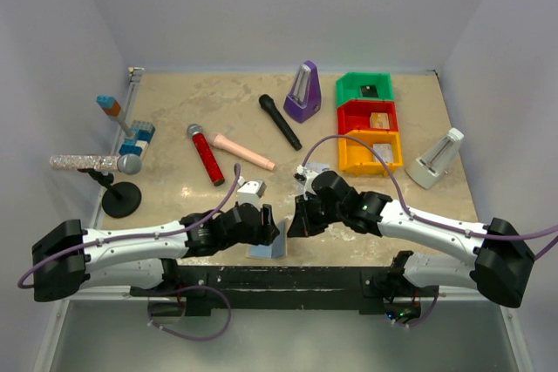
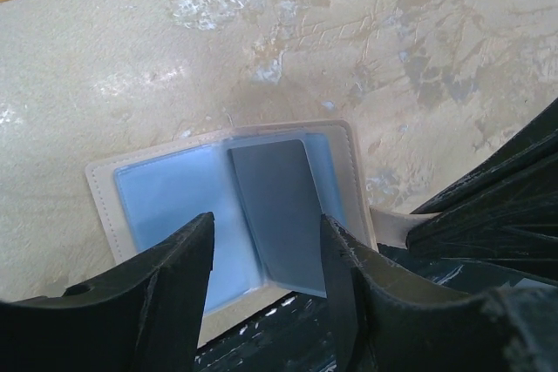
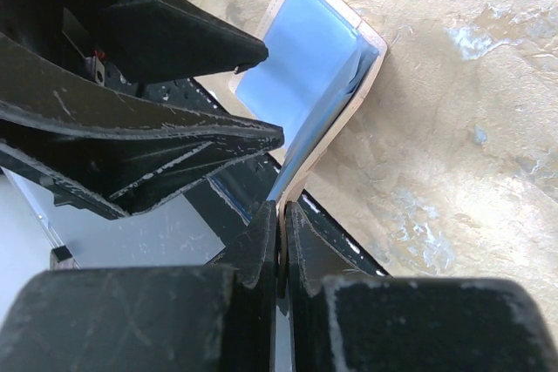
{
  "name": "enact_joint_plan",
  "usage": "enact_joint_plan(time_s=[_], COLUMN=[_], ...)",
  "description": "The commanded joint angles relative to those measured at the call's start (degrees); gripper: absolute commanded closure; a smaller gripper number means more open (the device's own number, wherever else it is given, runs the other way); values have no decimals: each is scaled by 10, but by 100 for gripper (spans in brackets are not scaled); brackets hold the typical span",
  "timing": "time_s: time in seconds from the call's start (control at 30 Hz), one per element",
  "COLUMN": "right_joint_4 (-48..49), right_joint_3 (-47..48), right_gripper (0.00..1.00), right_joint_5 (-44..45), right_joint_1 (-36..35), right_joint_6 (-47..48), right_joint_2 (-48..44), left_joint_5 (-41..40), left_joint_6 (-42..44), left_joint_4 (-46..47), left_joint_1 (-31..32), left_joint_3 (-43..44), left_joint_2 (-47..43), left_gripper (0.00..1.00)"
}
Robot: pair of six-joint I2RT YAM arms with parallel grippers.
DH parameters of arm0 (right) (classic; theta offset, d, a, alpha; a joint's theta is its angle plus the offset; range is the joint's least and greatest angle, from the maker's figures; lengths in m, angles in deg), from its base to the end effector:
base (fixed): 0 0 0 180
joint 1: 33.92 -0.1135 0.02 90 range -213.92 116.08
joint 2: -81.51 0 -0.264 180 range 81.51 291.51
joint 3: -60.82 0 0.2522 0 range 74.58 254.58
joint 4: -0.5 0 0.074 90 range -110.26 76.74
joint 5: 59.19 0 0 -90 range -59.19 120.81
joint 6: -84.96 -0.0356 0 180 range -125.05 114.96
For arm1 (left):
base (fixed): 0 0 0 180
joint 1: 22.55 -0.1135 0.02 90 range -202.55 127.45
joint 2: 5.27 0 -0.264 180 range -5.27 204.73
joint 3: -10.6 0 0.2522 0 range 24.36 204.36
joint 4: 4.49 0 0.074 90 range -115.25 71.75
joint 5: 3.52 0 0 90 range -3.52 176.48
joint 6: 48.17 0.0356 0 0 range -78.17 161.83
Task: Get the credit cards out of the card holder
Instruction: Remove the credit card from the card holder.
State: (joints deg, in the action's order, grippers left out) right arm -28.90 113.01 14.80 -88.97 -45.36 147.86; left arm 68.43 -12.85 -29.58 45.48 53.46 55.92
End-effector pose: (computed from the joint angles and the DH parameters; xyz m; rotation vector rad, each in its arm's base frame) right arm 0.1278 0.1999 0.2191 -0.4867 2.5469 1.0661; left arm 0.0890 -0.1911 0.1914 0.1156 2.3946 -0.7214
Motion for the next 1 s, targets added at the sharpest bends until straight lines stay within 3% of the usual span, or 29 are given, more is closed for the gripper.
enact_joint_plan(time_s=[0.0, 0.97], right_joint_4=[15, 24], right_joint_3=[16, 13], right_gripper=[100, 100], right_joint_5=[0, -6], right_joint_1=[-2, -3], right_joint_6=[0, 0], right_joint_2=[-2, 4], left_joint_5=[27, 60], left_joint_6=[21, 23], left_joint_4=[35, 72], left_joint_1=[3, 4], left_joint_3=[13, 19], left_joint_2=[20, 46], left_gripper=[44, 43])
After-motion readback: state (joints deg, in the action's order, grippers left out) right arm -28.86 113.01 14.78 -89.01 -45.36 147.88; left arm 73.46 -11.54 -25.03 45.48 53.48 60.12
